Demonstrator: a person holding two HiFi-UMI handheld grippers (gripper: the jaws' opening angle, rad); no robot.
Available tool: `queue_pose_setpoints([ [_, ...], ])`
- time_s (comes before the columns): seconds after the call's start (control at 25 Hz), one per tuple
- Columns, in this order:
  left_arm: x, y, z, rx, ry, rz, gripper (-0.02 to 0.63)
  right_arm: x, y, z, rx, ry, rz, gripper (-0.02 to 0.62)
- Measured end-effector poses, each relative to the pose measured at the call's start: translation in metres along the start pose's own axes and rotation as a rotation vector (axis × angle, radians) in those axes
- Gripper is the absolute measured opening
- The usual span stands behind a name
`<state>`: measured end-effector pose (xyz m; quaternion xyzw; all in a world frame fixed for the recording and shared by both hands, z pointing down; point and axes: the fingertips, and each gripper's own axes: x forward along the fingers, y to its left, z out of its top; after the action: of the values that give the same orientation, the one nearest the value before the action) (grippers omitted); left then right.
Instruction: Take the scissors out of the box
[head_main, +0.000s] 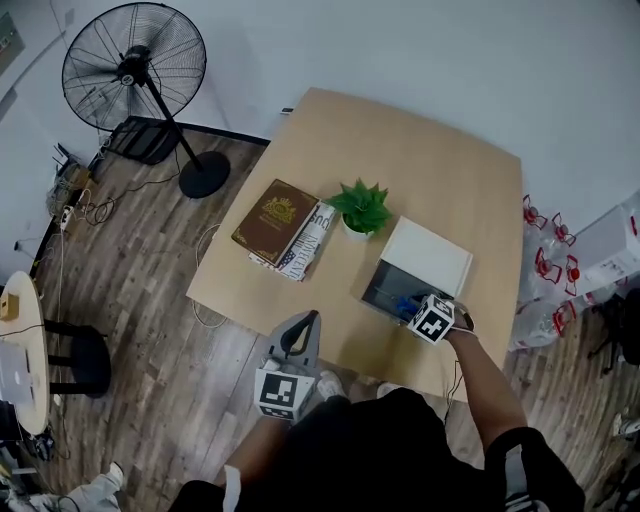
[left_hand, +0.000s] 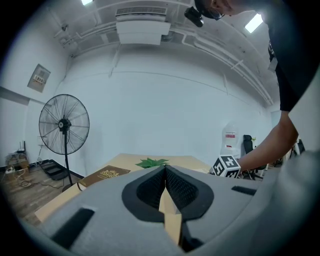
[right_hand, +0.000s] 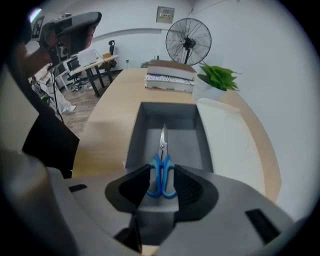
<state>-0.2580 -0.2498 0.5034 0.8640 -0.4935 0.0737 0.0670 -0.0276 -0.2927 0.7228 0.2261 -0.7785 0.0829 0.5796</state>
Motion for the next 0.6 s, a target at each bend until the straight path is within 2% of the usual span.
queue_pose_setpoints([
  [0.08, 0.002, 0.004, -0.001, -0.001, 0.005, -0.006, -0.003, 0.008, -0.001, -0.004, -0.016, 0.05, 0.009, 0.141],
  [0.32, 0.008, 0.007, -0.002, -0.024, 0.011, 0.014, -0.003, 0.024, 0.001, -0.011, -0.027, 0.117, 0.04, 0.137],
  [0.6, 0.016, -0.007, 0.0, -0.026, 0.01, 0.024, -0.003, 0.029, -0.001, -0.014, 0.004, 0.13, 0.105, 0.14],
])
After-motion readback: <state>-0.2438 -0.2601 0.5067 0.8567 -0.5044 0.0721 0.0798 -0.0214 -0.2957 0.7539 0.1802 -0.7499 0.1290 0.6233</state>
